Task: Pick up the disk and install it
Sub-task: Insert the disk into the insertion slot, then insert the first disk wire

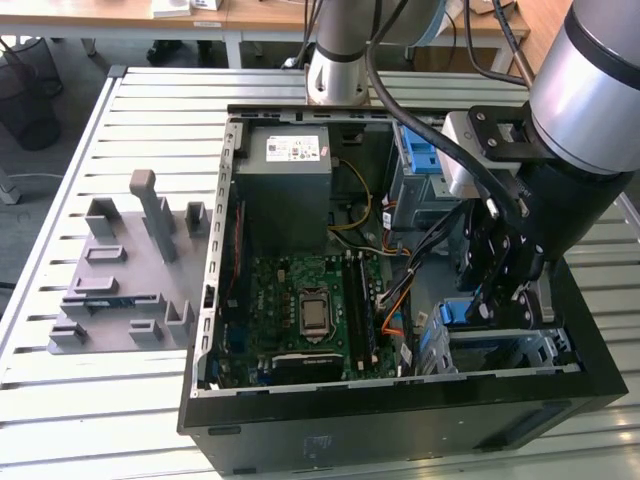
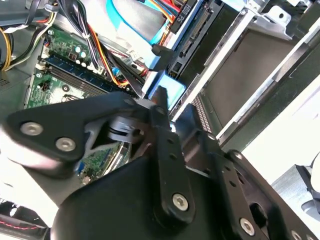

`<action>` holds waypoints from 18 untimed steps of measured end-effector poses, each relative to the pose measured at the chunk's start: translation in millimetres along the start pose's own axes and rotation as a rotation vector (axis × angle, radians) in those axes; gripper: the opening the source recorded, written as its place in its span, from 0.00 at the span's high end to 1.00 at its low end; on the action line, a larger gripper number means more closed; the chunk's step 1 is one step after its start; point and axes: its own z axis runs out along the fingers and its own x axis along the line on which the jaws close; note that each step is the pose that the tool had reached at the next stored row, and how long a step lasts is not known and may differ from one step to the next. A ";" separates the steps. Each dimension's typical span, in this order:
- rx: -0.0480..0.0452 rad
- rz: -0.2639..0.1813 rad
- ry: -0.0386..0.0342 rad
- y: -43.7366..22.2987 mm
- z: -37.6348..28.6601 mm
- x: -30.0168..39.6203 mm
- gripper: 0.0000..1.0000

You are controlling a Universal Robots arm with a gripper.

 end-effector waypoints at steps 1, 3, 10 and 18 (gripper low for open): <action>0.0000 0.000 -0.0002 0.0 0.1 0.0 0.70; 0.0000 0.000 -0.0002 0.0 0.2 0.0 0.76; 0.0000 0.000 -0.0003 0.0 0.3 0.0 0.89; 0.0000 0.000 -0.0003 0.0 0.6 0.0 0.89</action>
